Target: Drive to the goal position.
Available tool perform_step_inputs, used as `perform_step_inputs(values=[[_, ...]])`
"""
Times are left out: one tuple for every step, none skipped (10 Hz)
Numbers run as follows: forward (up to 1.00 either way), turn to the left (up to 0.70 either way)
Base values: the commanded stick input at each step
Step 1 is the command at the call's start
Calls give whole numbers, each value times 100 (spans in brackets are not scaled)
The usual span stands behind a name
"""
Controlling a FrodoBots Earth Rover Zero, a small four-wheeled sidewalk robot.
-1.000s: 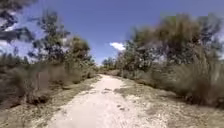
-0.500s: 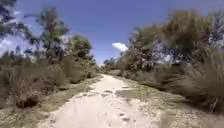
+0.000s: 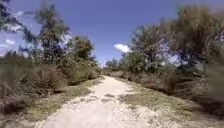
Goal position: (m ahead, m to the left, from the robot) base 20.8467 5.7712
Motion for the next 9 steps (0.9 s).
perform_step_inputs(values=[[70,0],[70,0],[70,0],[70,0],[70,0],[70,0],[70,0],[70,0],[70,0]])
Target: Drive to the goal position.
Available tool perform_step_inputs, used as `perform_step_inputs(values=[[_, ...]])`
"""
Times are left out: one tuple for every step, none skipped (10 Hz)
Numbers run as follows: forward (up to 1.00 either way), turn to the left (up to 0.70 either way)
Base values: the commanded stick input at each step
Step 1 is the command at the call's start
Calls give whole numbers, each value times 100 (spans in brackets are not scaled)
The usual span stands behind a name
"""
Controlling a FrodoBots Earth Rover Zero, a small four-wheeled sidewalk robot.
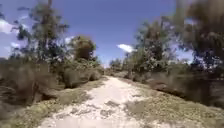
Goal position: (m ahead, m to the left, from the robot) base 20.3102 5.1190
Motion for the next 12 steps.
perform_step_inputs(values=[[70,0],[70,0],[70,-7],[70,-22],[70,-31],[70,-35],[70,-35],[70,-21],[70,-10],[70,-1],[70,0],[70,0]])
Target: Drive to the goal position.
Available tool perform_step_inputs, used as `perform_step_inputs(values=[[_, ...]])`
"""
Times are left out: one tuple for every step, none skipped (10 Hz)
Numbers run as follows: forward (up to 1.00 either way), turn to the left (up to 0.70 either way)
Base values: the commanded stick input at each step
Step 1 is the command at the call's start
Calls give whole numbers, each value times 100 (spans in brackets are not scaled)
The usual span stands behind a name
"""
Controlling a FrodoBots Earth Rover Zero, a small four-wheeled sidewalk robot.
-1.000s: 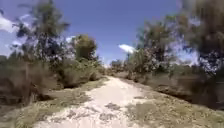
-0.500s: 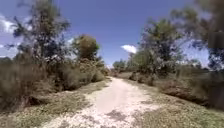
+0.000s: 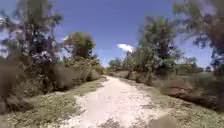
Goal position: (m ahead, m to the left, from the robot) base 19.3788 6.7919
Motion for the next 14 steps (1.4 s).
perform_step_inputs(values=[[70,0],[70,0],[70,0],[70,0],[70,0],[70,0],[70,0],[70,0],[70,0],[70,0],[70,0],[70,0],[70,0],[70,0]])
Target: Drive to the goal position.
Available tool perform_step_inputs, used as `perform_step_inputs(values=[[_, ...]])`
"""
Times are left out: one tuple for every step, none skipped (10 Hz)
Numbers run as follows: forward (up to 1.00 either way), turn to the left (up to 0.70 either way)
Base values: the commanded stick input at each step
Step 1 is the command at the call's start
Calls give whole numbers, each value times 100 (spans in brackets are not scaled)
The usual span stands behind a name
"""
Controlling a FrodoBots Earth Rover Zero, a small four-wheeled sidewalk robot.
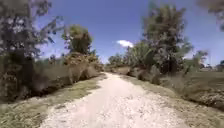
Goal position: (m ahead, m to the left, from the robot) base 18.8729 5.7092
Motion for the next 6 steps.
perform_step_inputs(values=[[70,-5],[70,-27],[70,-35],[70,-35],[70,0],[70,0]])
